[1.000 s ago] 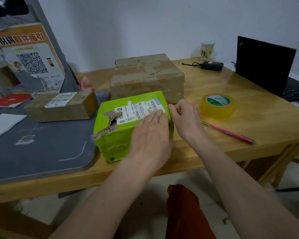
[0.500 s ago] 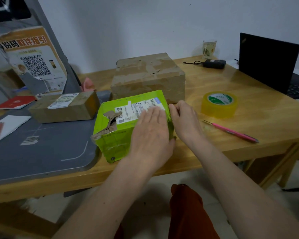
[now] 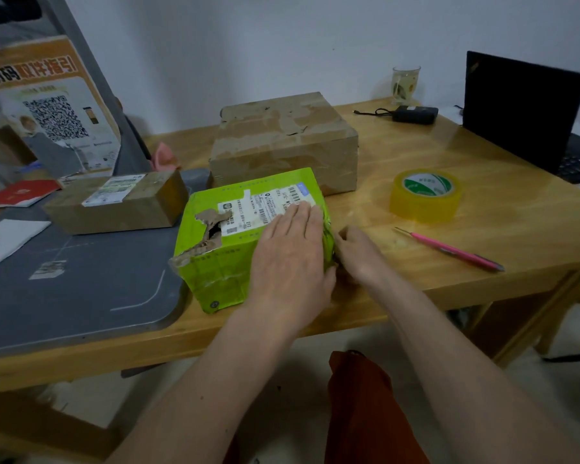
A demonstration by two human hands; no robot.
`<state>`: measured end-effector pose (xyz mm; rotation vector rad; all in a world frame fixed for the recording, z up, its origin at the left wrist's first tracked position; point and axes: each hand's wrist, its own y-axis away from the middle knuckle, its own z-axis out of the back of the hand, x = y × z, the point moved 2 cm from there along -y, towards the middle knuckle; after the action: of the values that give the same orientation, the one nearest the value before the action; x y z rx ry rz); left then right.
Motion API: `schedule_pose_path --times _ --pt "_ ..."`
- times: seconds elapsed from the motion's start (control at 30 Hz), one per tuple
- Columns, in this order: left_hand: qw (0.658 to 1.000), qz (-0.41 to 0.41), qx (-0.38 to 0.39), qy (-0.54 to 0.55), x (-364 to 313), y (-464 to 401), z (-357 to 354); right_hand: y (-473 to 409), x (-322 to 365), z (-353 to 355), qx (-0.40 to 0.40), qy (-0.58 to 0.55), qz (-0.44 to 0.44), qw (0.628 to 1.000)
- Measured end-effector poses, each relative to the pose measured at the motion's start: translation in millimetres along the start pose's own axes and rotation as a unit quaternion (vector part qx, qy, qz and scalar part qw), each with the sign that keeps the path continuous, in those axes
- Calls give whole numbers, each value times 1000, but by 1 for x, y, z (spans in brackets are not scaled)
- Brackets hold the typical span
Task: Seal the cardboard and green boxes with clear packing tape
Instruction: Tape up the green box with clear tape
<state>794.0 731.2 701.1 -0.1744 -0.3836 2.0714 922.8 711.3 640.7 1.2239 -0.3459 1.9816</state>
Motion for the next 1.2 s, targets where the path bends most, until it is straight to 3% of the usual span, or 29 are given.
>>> schedule_pose_path --times 0.07,0.13,0.17,0.33,0.47,0.6,0.8,0.93,1.1,1.2 --pt "1000 -7 1 2 3 -1 -1 2 2 6 -107 -21 40 993" --pt "1000 -7 10 18 4 -1 0 16 13 15 -237 -101 112 960" --pt "1000 -6 11 25 5 -1 -1 26 20 16 -264 -135 152 943" --pt "994 22 -80 64 9 0 -8 59 31 -13 -198 -179 203 942" --pt "992 12 -128 9 7 0 -8 57 22 -15 -192 -171 202 945" --pt "993 17 -116 -12 7 0 -9 52 19 -6 -153 -152 215 953" --pt "986 -9 -142 83 22 9 -11 43 18 8 -66 -294 208 931" --pt "984 14 -134 121 25 3 -1 42 24 1 15 -241 304 922" --pt "977 46 -98 183 38 -12 2 36 16 -3 30 -229 334 914" --pt "966 35 -122 223 45 -16 2 36 9 -3 26 -250 323 913"
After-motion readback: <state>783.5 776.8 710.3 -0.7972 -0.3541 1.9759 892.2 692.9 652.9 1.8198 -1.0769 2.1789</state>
